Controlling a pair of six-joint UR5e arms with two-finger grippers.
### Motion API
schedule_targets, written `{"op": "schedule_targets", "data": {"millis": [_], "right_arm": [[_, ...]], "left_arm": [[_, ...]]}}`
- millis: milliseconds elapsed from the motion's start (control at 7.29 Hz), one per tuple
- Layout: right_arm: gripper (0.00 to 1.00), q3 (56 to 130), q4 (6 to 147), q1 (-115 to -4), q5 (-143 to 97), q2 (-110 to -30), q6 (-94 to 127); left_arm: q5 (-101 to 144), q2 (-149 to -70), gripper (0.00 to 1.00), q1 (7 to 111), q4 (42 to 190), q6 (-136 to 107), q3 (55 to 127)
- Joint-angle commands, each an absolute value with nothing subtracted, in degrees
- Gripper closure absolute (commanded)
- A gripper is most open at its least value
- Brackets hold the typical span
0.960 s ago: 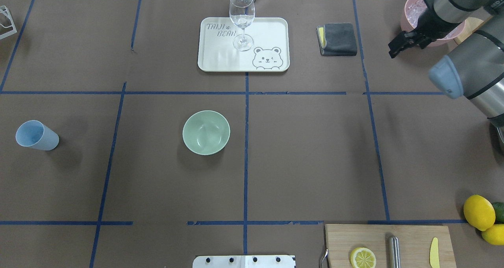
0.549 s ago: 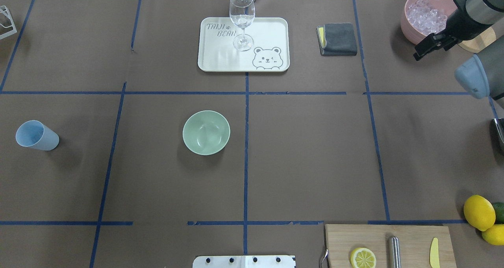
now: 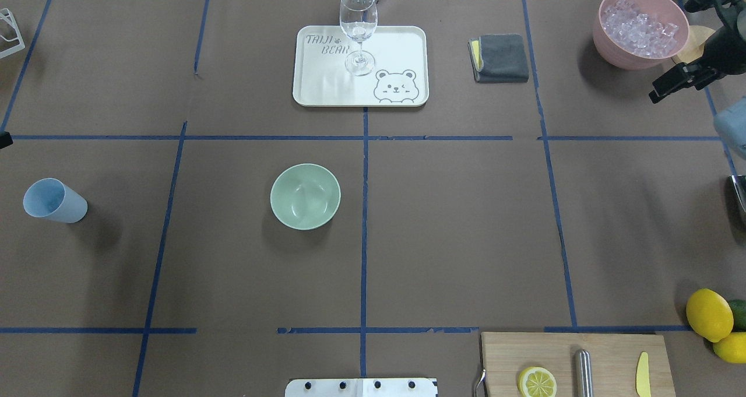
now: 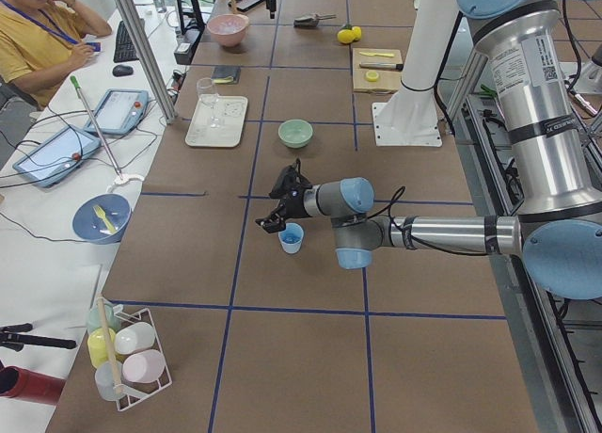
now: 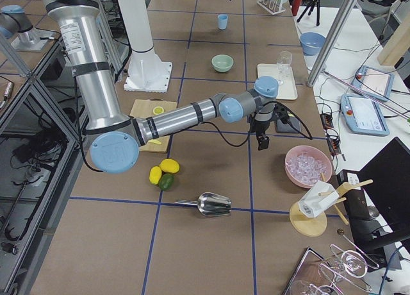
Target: Pour ice into bowl
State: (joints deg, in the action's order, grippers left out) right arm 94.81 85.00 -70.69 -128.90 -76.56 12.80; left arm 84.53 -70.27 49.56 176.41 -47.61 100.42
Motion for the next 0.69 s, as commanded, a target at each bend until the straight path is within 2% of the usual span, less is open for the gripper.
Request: {"op": "schedule_targets", "data": {"millis": [0,549], "right_arm": [[0.0,95.36,84.99,-71.1,-128.94,-77.78,12.57],[0.0,95.97,84.99,-71.45,-128.85,-78.4,13.01]], "left_arm": [[67.66,-67.07,0.0,38.54,179.38,-53.15,100.37],[44.26,-66.97,0.0,21.05,178.95,-62.65,96.26]]}}
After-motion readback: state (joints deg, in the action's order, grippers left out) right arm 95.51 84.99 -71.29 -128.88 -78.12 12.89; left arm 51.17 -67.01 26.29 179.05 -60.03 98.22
